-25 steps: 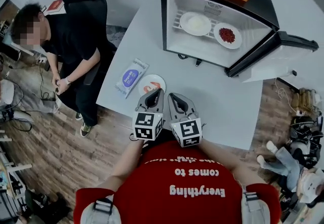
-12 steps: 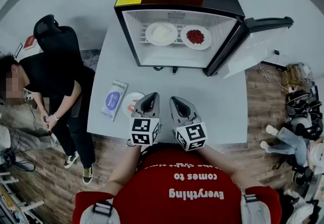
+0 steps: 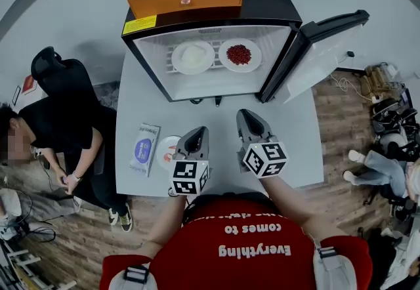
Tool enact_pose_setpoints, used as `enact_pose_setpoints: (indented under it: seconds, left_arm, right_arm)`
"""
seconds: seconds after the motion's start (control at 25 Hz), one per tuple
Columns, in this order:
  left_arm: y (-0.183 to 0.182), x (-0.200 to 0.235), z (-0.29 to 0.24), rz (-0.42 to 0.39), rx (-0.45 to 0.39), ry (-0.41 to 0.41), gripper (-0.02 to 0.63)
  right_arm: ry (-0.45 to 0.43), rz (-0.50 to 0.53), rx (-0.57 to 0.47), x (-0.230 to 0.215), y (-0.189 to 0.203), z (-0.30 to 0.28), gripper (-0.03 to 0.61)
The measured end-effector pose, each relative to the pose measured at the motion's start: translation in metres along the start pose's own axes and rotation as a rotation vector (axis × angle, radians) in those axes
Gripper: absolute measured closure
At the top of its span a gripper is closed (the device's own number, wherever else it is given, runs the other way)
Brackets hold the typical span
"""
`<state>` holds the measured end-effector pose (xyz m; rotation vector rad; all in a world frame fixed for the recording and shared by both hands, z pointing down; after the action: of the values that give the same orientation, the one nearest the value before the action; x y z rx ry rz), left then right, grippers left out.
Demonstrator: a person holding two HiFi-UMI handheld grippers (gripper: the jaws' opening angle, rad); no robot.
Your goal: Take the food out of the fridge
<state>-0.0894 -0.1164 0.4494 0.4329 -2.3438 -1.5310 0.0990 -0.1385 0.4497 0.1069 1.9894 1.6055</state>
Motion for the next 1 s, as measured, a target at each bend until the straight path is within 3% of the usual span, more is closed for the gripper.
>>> enact_pose_setpoints:
  seconds: [0.16,0.24,0.44,0.68,0.84,1.0]
  left_arm:
    - [0.002,0.006,-0.009,0.013,0.015,-0.004,0.607]
    - [0.004,0.008,-0.013,0.016,0.021,-0.004,0.607]
    - [0.006,0.015,-0.02,0.024,0.032,-0.019,0.607]
    - [0.009,0.025,-0.028,0.024,0.053,-0.045,0.607]
    - [0.011,0.027,-0.031,0.031,0.067,-0.058,0.607]
    - [0.014,0.025,-0.033,0.041,0.08,-0.058,0.607]
  right_arm:
    - [0.056,-0.16,0.007,-0.032,-0.014,-0.027,0.552]
    - [0.058,-0.249,0.005,-0.046,-0.019,-0.041,0.493]
    - [0.042,-0.573,-0.018,-0.081,-0.025,-0.075,0.438]
    - [-0.02,-0.928,-0.097,-0.115,-0.02,-0.108,0.433]
    - [-0.023,-1.056,-0.157,-0.131,-0.013,-0.114,0.435]
    - [-0.036,-1.089,-0.194,-0.136,-0.009,-0.115,0.446]
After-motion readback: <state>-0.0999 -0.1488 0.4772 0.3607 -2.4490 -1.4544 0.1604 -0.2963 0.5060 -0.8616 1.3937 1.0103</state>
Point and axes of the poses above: the fingertips, and each gripper's own axes: z backward along the fingers, x to its left, y out of its underside, the point moved 8 cm from there along z, backward along the fingers, and after that the axes turned 6 degrees about -y, right-handed, at the moved point
